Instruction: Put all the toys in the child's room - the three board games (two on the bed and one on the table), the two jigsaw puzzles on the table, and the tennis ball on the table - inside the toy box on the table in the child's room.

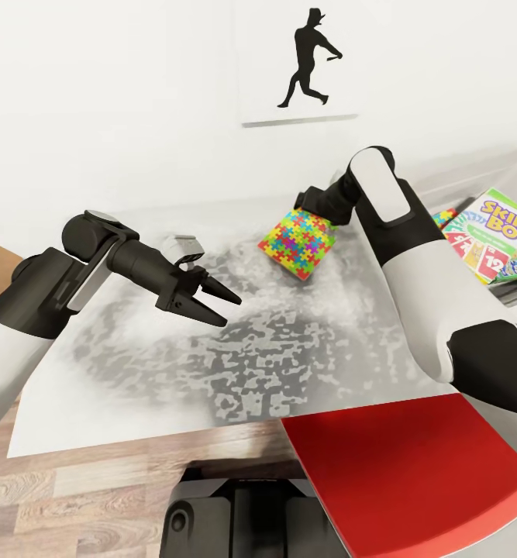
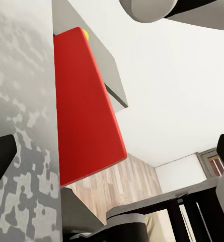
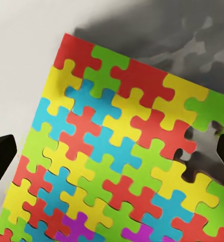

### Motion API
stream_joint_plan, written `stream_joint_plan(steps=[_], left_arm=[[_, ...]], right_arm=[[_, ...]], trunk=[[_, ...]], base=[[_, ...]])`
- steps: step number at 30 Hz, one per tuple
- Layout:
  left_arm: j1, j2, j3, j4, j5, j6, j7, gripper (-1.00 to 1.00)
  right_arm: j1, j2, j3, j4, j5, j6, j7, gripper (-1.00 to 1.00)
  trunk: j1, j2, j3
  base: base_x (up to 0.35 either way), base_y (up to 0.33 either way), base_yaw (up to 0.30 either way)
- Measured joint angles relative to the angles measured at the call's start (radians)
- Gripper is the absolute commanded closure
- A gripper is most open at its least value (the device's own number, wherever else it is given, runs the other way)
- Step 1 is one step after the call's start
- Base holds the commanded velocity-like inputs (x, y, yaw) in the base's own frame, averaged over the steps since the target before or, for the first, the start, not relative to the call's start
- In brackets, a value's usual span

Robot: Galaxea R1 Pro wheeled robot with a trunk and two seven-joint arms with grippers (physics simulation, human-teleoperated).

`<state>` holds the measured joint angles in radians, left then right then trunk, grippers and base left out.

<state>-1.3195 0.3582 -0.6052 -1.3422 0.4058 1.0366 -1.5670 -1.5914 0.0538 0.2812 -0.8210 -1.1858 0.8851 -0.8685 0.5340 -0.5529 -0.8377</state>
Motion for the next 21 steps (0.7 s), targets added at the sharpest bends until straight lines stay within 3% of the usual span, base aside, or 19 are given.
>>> stream_joint_plan(steps=[21], left_arm=[[0.0, 0.001, -0.001, 0.0, 0.0, 0.0, 0.0, -1.0]], right_arm=[[0.003, -0.005, 0.005, 0.01, 0.001, -0.002, 0.008, -1.0]], trunk=[[0.0, 0.0, 0.0]], base=[[0.0, 0.0, 0.0]])
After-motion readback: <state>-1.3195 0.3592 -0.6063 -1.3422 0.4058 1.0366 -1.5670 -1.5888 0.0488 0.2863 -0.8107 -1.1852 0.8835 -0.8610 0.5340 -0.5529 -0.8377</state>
